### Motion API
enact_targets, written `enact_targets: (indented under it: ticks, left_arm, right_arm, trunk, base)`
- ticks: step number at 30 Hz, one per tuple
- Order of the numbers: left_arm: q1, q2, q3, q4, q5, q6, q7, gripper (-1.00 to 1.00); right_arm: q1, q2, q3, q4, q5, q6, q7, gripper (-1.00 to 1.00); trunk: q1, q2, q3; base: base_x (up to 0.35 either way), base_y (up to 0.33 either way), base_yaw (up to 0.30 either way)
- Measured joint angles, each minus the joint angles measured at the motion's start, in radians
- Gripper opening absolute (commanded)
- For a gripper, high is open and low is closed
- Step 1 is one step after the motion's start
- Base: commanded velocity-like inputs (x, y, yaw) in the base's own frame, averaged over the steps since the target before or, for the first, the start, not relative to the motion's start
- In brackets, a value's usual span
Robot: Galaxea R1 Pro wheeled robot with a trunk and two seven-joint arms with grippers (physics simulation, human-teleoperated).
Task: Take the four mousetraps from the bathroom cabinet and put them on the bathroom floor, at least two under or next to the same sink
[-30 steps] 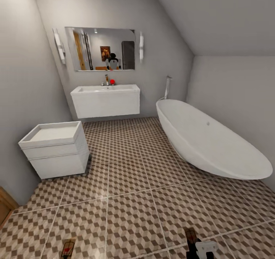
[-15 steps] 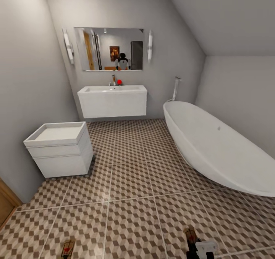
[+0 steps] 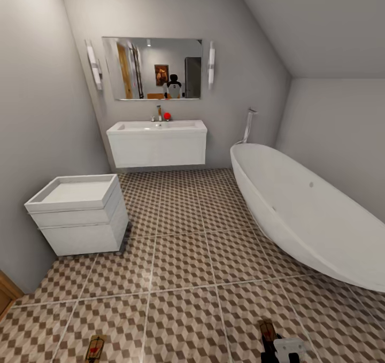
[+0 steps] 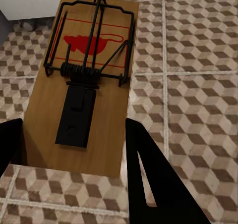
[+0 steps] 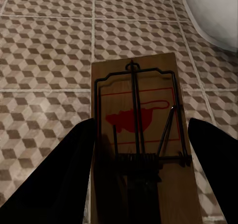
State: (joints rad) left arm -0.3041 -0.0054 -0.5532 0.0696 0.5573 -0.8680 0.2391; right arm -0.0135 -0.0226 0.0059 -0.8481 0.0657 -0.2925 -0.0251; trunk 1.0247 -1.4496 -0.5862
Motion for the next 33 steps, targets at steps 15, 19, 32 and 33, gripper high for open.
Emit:
enact_targets:
  ticks: [15,19,32,33]
  left_arm:
    - [0.000,0.000,0.000,0.000,0.000,0.000,0.000,-1.00]
    - [0.000,0.000,0.000,0.000,0.000,0.000,0.000,-1.00]
    - [0.000,0.000,0.000,0.000,0.000,0.000,0.000,-1.00]
    - [0.000,0.000,0.001,0.000,0.000,0.000,0.000,-1.00]
  right_arm:
    - [0.000,0.000,0.001,0.000,0.000,0.000,0.000,-1.00]
    - [0.000,0.000,0.001,0.001,0.000,0.000,0.000,-1.00]
    - [0.000,0.000,0.001,0.001,0.001,0.000,0.000,-1.00]
    - [0.000,0.000,0.001,0.001,0.001,0.000,0.000,-1.00]
  trunk:
    - [0.000,0.000,0.000]
    - [0.000,0.000,0.000]
    - [0.000,0.000,0.000]
    - [0.000,0.000,0.000]
  base:
    - [0.206,0.000,0.076]
    - [0.207,0.000,0.001]
    - [0.207,-0.054,0.086]
    - [0.207,-0.147,0.169]
